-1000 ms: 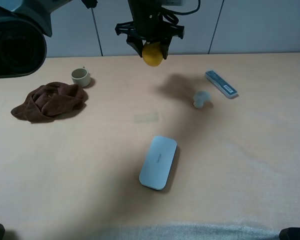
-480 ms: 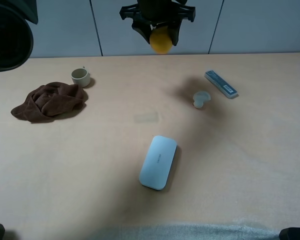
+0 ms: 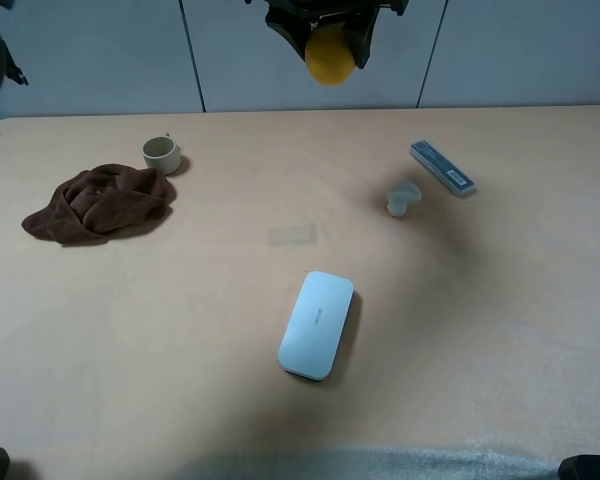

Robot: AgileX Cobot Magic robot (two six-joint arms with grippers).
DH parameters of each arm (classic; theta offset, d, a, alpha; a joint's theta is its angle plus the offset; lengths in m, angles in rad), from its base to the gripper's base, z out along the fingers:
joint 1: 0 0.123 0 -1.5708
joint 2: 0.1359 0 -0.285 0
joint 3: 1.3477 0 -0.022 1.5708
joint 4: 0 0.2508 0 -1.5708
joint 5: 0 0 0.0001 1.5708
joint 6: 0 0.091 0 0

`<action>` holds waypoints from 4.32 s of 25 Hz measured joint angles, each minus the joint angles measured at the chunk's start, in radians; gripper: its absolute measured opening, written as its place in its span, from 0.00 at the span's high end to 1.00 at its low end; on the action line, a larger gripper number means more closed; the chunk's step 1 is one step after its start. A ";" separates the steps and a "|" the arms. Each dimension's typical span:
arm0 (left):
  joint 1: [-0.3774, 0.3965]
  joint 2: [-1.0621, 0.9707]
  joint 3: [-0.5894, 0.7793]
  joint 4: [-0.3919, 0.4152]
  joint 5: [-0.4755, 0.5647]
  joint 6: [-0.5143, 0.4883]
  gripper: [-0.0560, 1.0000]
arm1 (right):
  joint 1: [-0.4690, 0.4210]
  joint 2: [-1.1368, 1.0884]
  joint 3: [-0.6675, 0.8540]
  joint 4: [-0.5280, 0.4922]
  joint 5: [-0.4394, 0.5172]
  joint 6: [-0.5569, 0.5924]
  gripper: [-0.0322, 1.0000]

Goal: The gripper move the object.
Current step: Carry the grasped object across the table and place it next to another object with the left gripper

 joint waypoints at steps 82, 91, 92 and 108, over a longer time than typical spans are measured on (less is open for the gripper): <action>-0.208 -0.493 1.451 0.272 -0.690 -0.371 0.37 | 0.000 -0.001 0.000 0.001 0.000 0.000 0.30; -0.208 -0.438 1.451 0.270 -0.734 -0.373 0.37 | 0.000 -0.001 0.000 0.001 0.000 0.000 0.30; -0.208 -0.438 1.451 0.270 -0.734 -0.373 0.37 | 0.000 -0.001 0.000 0.001 0.000 0.000 0.30; -0.208 -0.438 1.451 0.270 -0.728 -0.374 0.28 | 0.000 -0.001 0.000 0.001 0.000 0.000 0.30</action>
